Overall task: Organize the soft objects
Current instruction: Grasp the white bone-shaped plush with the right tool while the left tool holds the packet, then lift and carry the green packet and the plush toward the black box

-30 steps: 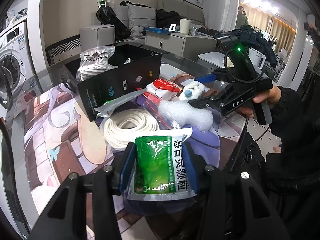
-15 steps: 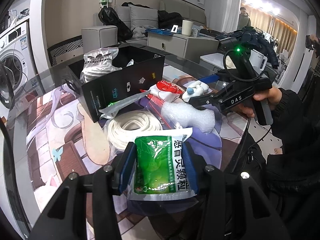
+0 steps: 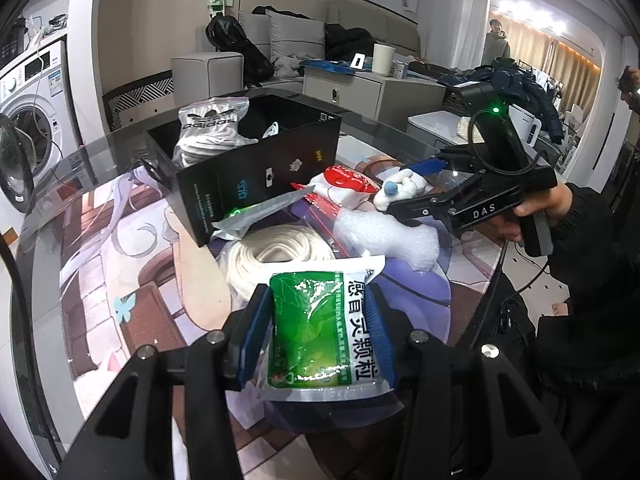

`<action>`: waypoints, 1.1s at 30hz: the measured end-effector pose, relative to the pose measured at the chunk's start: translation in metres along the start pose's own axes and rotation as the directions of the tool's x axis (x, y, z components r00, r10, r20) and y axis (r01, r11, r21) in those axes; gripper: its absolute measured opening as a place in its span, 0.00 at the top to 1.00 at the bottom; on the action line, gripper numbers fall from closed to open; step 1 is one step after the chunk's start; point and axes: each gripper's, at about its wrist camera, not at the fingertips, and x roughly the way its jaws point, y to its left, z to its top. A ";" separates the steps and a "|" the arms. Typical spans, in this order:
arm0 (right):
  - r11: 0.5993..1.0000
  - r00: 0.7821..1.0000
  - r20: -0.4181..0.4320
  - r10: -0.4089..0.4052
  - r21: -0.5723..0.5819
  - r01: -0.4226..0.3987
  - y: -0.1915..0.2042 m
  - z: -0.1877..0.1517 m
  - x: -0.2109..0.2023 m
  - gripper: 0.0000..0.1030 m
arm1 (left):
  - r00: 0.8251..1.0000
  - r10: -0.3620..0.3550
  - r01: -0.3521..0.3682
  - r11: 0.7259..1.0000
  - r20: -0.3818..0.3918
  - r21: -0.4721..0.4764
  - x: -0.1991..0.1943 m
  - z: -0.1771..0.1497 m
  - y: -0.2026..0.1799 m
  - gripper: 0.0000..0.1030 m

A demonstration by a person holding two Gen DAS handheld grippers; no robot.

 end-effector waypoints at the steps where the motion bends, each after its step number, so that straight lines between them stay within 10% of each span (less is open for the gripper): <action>1: 1.000 1.000 0.012 0.002 0.001 -0.002 0.000 0.001 -0.002 0.16 | 1.000 0.003 -0.003 1.000 0.004 -0.004 -0.001 0.001 0.001 0.55; 33: 0.999 0.955 0.295 -0.004 -0.032 0.014 0.023 0.077 -0.058 0.15 | 0.937 0.245 -0.188 0.955 0.250 -0.231 -0.025 0.085 0.063 0.55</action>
